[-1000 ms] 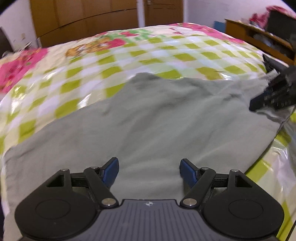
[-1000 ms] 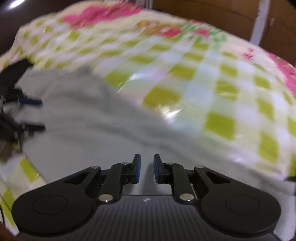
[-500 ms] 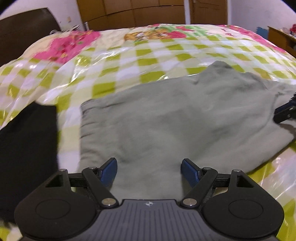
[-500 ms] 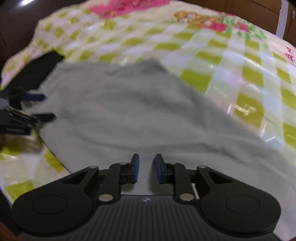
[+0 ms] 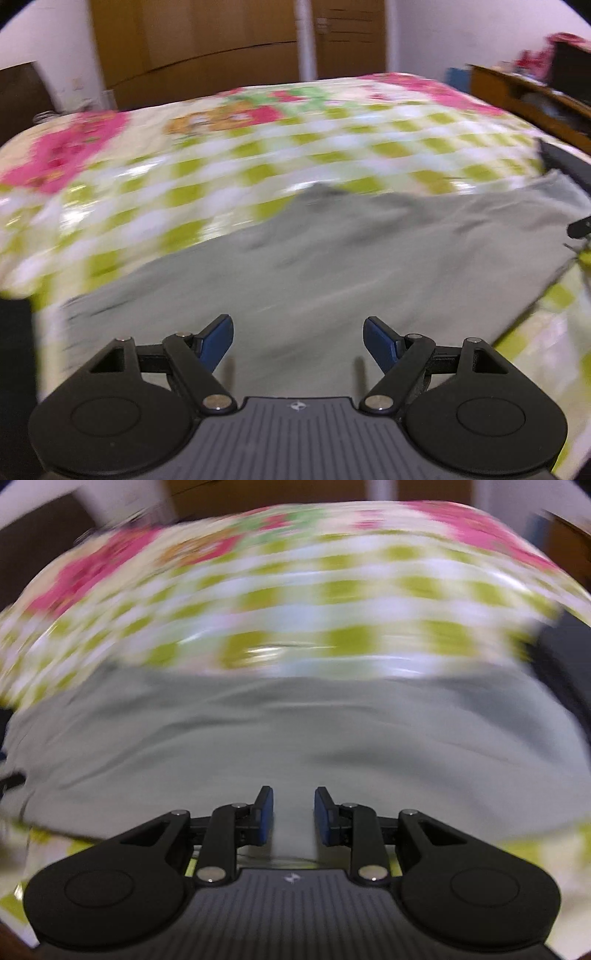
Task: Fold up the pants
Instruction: 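Grasp the end of the grey pants leg with the right gripper, then lift the held pants leg and fold it over the pants with the right gripper, then open the right gripper to release the folded pants leg, then move the right gripper to the pants edge and close on it, then lift the held grey pants edge with the right gripper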
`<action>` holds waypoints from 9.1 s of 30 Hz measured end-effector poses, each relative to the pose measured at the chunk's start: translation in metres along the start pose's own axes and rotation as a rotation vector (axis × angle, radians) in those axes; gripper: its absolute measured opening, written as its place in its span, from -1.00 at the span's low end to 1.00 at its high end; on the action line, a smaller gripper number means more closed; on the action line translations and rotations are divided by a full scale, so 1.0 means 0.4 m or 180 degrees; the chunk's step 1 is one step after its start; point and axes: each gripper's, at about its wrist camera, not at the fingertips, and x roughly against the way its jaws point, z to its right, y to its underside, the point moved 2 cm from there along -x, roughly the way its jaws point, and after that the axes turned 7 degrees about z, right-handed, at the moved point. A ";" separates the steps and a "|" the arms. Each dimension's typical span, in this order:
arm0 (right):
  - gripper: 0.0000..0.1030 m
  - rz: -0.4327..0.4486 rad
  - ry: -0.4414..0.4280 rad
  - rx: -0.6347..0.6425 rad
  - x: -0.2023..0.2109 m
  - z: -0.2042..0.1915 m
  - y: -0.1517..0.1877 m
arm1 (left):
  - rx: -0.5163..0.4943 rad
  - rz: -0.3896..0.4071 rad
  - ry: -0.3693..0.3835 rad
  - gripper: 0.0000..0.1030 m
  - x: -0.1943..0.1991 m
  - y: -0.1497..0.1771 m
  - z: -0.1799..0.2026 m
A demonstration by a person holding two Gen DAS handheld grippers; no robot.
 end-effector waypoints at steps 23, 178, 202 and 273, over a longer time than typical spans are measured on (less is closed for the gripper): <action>-0.08 0.0843 -0.0032 -0.2336 0.032 0.467 0.082 | -0.0780 -0.0091 0.1069 0.72 -0.162 -0.115 0.444; -0.21 0.0106 -0.2260 0.1877 -0.123 -1.019 0.046 | 0.0777 0.0191 -0.0540 0.75 0.275 0.228 -0.250; -0.19 0.0208 -0.0319 0.0340 -0.178 -0.334 -0.060 | 0.0499 -0.0179 -0.0468 0.81 0.070 0.164 -0.222; -0.95 -0.0166 -0.1692 -0.0637 -0.232 -0.206 -0.017 | -0.0145 -0.0445 -0.0082 0.84 -0.127 -0.019 0.094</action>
